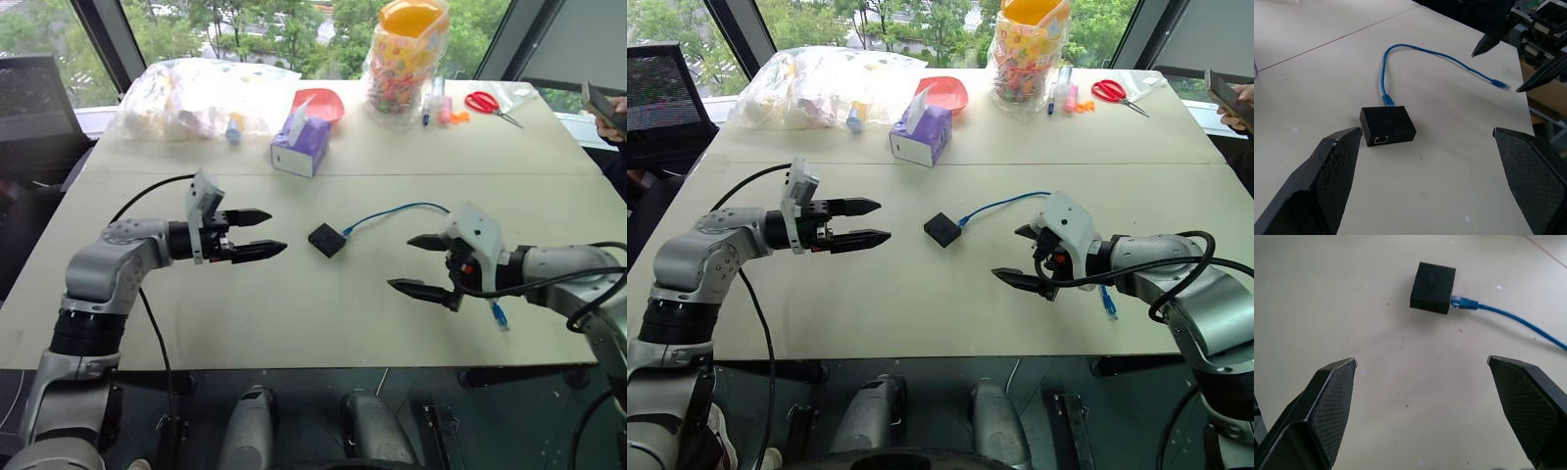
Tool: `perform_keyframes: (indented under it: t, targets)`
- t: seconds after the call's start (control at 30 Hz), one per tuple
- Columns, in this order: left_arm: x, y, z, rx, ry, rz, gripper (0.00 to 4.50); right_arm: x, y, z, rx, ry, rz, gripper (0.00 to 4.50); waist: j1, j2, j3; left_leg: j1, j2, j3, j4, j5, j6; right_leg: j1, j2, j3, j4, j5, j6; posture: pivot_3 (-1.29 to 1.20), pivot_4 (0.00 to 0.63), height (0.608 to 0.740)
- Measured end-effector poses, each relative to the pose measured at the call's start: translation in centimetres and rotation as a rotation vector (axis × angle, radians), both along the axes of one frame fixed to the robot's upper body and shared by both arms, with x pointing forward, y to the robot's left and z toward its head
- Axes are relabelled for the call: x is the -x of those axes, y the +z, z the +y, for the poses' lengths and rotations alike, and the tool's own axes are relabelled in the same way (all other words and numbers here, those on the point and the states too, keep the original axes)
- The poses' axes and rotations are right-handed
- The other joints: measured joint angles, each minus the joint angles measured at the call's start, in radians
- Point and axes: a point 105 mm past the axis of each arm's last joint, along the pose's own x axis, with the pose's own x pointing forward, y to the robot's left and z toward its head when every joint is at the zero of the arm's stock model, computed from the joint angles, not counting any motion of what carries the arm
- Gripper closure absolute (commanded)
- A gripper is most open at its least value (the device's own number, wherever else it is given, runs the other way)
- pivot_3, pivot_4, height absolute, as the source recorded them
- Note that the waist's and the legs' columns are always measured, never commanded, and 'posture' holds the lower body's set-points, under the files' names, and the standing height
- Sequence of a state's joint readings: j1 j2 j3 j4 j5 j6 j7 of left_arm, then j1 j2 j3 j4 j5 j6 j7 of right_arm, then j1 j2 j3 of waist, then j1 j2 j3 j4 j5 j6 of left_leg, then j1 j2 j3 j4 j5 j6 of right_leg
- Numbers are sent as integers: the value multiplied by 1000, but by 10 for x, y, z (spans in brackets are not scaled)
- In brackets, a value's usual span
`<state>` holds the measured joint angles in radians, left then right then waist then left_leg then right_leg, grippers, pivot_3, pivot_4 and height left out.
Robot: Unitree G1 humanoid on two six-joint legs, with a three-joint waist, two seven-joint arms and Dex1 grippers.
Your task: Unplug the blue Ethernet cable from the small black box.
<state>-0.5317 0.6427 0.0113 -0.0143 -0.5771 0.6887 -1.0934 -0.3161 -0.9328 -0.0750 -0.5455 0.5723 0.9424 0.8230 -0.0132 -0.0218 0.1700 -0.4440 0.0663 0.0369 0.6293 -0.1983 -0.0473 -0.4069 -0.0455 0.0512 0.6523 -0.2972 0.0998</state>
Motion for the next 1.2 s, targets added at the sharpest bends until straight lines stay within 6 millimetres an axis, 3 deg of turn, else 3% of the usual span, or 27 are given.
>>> perform_keyframes:
  t: [0.47, 0.77, 0.97, 1.2]
  targets:
    - [2, 0, -1, -3, 15, 7, 48, -7, 5, 2, 76, 88, -15, 0, 1, 0, 0, 0, 0, 0, 0, 0, 0, 0, 0, 0, 0, 0, 0, 0, 150, 735]
    - [1, 2, -6, -12, 44, -49, 48, -24, 9, 4, 189, 190, -33, 0, -2, 0, 0, 0, 0, 0, 1, 0, 0, 0, 0, 0, 1, 0, 0, 0, 150, 735]
    - [-3, -4, -4, -33, 109, -85, 48, -58, 4, 21, 375, 365, -70, 0, -7, 1, 0, 1, 0, 2, 1, 0, 0, -1, 0, 1, 3, 0, 1, 0, 150, 735]
    - [3, -6, -5, -37, 139, -102, 48, -94, -25, 51, 553, 583, -16, 0, -3, 2, 1, 0, 0, 2, 0, 0, 0, -2, 1, 1, 5, 3, 5, 0, 150, 735]
